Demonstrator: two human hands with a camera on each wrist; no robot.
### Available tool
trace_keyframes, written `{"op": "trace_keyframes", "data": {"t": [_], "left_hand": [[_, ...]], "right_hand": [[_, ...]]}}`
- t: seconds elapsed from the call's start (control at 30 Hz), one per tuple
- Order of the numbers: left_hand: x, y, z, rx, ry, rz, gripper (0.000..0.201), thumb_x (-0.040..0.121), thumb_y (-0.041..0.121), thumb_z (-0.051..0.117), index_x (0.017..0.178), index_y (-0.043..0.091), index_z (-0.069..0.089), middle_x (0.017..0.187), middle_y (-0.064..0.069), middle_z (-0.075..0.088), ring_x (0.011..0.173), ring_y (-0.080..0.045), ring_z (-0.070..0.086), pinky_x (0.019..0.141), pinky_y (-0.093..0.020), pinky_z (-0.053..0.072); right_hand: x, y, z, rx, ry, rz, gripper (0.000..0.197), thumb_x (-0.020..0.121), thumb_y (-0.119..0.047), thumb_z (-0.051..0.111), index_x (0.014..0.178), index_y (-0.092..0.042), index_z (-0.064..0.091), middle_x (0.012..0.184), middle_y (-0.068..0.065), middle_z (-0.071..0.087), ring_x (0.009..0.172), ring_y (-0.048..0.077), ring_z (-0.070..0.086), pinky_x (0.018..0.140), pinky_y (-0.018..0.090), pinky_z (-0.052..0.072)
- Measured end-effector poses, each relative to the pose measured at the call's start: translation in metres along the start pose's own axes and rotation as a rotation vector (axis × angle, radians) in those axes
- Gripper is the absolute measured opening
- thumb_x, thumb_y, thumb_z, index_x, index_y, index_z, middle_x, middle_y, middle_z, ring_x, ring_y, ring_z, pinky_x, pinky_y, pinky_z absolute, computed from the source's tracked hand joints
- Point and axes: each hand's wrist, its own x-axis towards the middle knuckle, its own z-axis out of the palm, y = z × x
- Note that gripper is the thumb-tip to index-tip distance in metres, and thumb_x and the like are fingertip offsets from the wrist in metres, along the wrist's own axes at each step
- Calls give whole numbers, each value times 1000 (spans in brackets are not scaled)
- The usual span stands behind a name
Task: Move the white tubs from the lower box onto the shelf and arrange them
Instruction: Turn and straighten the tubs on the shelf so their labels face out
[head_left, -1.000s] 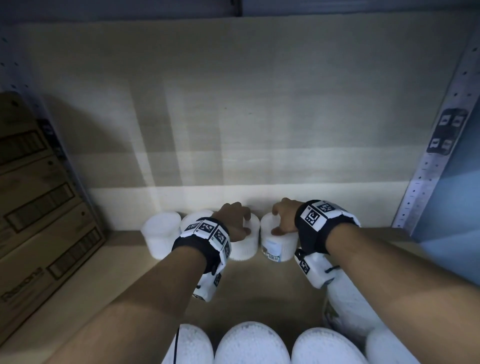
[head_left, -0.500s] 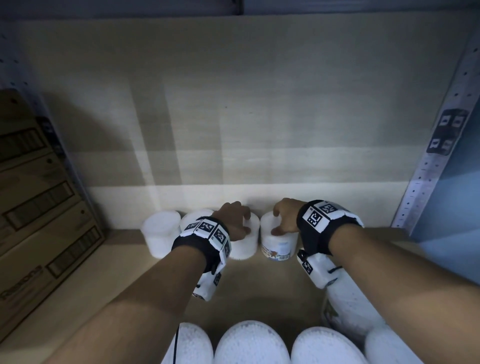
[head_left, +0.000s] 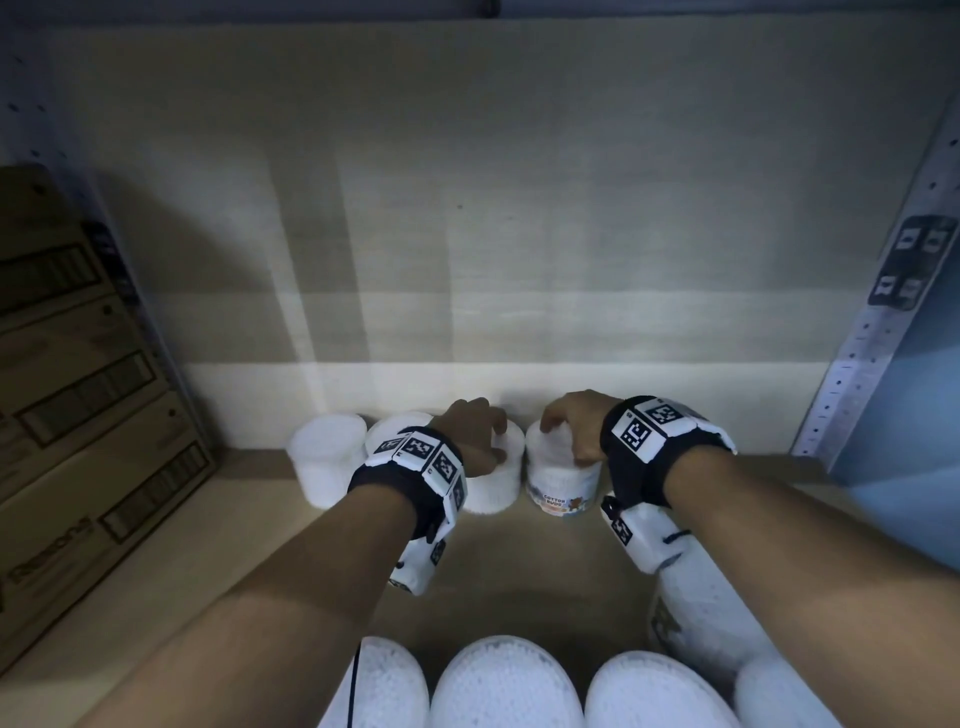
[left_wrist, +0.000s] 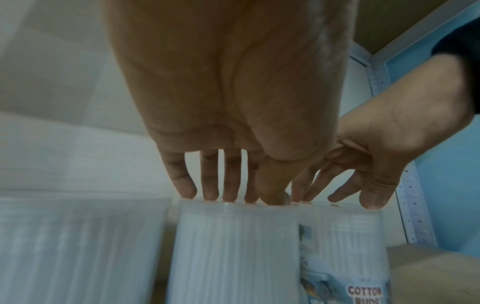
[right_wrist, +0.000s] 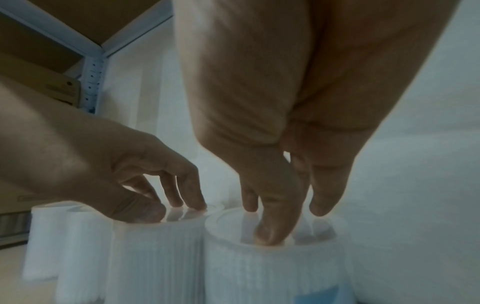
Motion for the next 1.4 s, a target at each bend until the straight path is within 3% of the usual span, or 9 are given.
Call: {"op": "trace_keyframes", "data": {"t": [0.13,0.27,0.43,0.6,0.73,0.8,0.93,1.2,1.4], "left_hand": [[1,0,0,-1,1,2,38,90,32,57,126,20,50,131,-5,45,125,-25,42,102,-43,41],[0,-1,-3,-16,-17,22,40,91,28,57,130,18,49,134,-6,45,127,-25,42,104,-37,39],[-2,-5,-9,-41,-77,72,45,90,8,53,134,20,46,146,-2,40,134,-21,39,107,-29,33],[1,-11,-12,-133,-106,60,61,78,-9,43,129,23,49,144,-3,41,132,-23,41,106,-36,39],[7,0,-4,-72,52,-82,44,92,22,48,134,14,41,137,-10,39,130,-30,33,104,-43,38],[9,5,2,15,60,-125,54,92,43,50,135,11,41,134,-13,40,130,-32,32,104,-45,38],[14,8,6,68,45,-133,62,89,50,53,136,11,40,134,-14,40,128,-32,36,104,-46,38],[7,9,-7,36,-65,-46,55,92,26,56,142,15,37,148,-9,35,136,-27,37,110,-39,35],[2,12,-13,-48,-68,-67,55,88,5,44,139,24,38,143,-11,33,131,-30,37,98,-40,45]], "right_hand": [[-3,2,2,28,-2,-21,63,80,7,59,137,-17,48,141,6,46,126,25,49,83,25,41],[-3,2,1,30,3,-32,63,78,6,60,135,-18,50,140,5,47,126,24,49,90,26,43],[-3,2,1,25,8,-34,62,77,6,62,133,-18,50,140,3,48,126,23,50,97,30,45],[-2,3,3,37,23,-35,60,78,4,61,132,-19,50,139,2,50,125,23,51,94,28,45],[0,5,4,48,26,-37,59,77,2,61,130,-21,51,139,2,51,124,24,52,96,31,46],[1,6,6,51,38,-38,58,77,1,61,129,-22,51,138,2,52,123,24,53,96,31,47],[1,7,8,62,42,-38,57,77,1,60,129,-22,51,137,2,52,123,25,53,97,32,47],[1,7,7,66,36,-34,58,77,2,60,130,-22,51,139,3,51,125,25,52,99,32,47],[-3,8,5,83,15,-39,58,79,1,60,132,-20,50,141,3,50,128,24,49,105,35,44]]}}
